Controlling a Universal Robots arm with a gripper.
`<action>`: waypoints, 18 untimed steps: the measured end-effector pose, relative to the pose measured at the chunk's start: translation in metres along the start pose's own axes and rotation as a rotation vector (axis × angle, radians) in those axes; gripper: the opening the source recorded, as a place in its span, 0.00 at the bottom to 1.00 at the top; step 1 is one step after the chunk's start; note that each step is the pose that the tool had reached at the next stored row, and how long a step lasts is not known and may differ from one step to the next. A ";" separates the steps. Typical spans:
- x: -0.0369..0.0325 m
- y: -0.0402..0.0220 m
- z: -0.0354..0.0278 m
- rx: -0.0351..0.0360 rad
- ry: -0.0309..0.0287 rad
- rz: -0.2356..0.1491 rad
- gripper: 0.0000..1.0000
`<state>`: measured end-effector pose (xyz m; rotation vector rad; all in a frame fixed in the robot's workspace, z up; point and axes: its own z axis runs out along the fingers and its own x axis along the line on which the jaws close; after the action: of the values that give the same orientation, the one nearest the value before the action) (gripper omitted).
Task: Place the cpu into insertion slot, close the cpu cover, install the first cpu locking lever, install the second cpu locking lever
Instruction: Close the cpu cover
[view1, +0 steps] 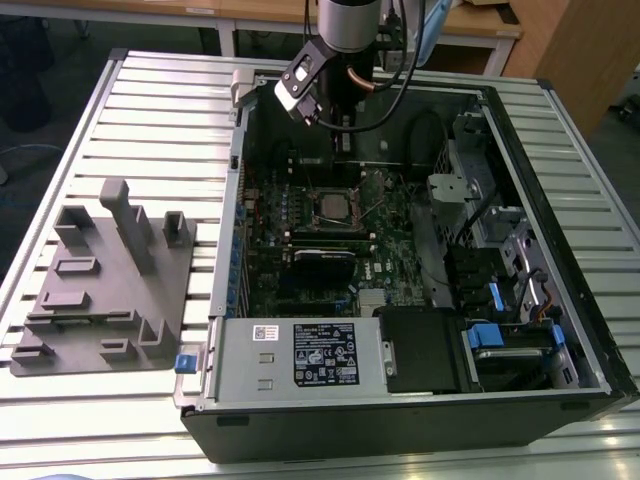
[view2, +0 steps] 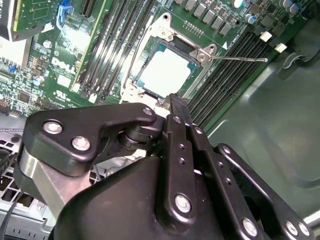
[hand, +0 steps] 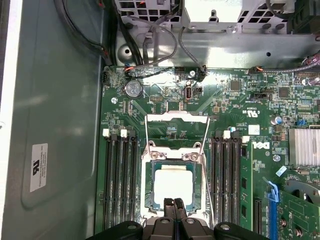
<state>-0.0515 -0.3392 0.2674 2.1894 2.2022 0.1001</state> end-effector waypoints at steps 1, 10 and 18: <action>0.0000 0.0000 0.0000 -0.0001 0.0002 0.000 0.11; 0.0000 0.0063 0.0002 0.0001 -0.0002 0.000 0.11; -0.0001 0.0164 0.0009 0.0001 -0.0001 0.000 0.11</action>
<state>-0.0350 -0.3392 0.2676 2.1893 2.2023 0.0998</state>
